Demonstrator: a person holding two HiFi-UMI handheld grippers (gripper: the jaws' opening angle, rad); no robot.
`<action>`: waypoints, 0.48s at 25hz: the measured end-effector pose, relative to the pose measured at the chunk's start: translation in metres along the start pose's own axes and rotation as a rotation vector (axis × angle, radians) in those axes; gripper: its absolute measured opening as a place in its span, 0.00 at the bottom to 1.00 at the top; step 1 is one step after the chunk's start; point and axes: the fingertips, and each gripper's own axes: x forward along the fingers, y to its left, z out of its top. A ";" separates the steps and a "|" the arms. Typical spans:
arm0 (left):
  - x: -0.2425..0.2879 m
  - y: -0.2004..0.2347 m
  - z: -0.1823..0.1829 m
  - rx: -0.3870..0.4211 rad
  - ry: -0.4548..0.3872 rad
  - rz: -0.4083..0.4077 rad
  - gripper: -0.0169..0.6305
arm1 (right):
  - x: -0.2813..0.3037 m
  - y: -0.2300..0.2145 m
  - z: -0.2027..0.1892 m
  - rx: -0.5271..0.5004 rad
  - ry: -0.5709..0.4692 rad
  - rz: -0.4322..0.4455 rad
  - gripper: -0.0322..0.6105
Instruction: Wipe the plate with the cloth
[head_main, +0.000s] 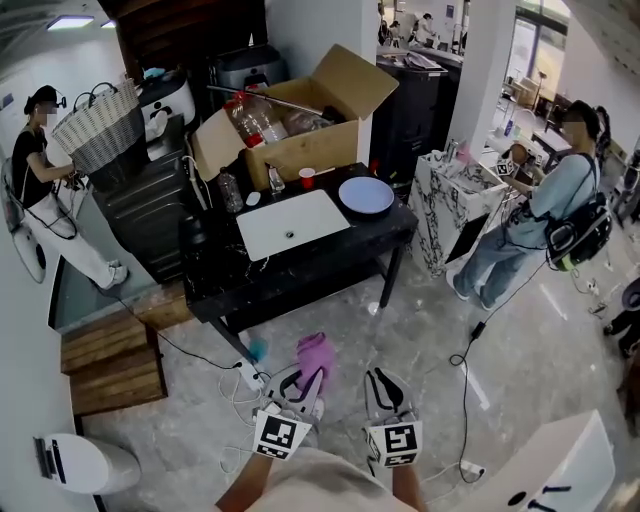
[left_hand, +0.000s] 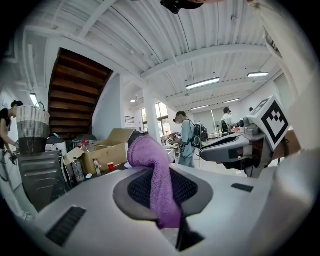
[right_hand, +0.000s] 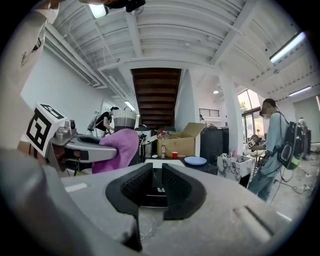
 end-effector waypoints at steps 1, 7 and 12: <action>0.007 0.005 -0.001 -0.002 0.001 -0.002 0.12 | 0.007 -0.003 0.000 -0.001 0.002 -0.002 0.14; 0.053 0.042 0.001 0.011 0.010 -0.027 0.12 | 0.060 -0.023 0.009 -0.002 0.022 -0.023 0.14; 0.091 0.080 0.005 0.024 0.005 -0.062 0.12 | 0.109 -0.037 0.019 -0.012 0.031 -0.049 0.14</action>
